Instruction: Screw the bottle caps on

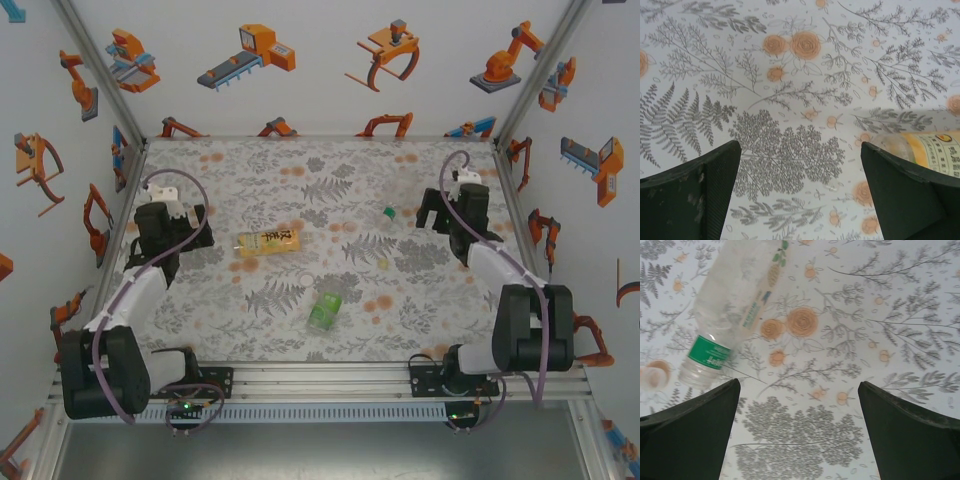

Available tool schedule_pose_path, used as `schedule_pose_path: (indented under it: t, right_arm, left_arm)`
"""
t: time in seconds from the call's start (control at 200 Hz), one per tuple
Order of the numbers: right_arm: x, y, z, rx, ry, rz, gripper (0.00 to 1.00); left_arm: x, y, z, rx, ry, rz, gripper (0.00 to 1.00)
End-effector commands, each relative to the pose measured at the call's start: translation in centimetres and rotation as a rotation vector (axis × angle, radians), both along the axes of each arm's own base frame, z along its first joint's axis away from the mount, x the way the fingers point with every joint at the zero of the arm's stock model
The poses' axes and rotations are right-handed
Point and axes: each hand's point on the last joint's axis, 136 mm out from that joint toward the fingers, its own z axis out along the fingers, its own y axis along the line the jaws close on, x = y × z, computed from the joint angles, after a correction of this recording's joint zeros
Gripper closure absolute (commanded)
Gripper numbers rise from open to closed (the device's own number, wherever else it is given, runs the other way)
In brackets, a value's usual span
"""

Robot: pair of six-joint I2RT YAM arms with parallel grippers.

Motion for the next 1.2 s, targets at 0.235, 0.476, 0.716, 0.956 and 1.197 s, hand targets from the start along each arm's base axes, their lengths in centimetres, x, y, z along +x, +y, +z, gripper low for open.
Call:
schedule_pose_path:
  t: [0.235,0.476,0.716,0.956,1.197]
  right_arm:
    - [2.6,3.5,-2.7,0.088,0.311,-0.126,0.13]
    - [5.3,5.2,-3.5,0.101,0.414,-0.189,0.15]
    - [7.9,6.1,-4.1,0.086,0.458,-0.252,0.15]
    - [10.2,6.4,-5.0,0.055,0.481,-0.265,0.16]
    - [12.1,6.5,-6.3,0.028,0.493,-0.277,0.18]
  left_arm:
    - [-3.2,-1.0,1.1,-0.068,0.080,-0.010,0.03]
    - [-3.7,-1.8,1.4,-0.024,0.089,-0.029,0.03]
    - [-3.2,-3.3,1.6,0.010,0.083,-0.094,0.03]
    - [-3.2,-3.6,1.4,0.019,0.097,-0.126,0.03]
    - [-3.2,-3.8,1.2,0.016,0.110,-0.135,0.03]
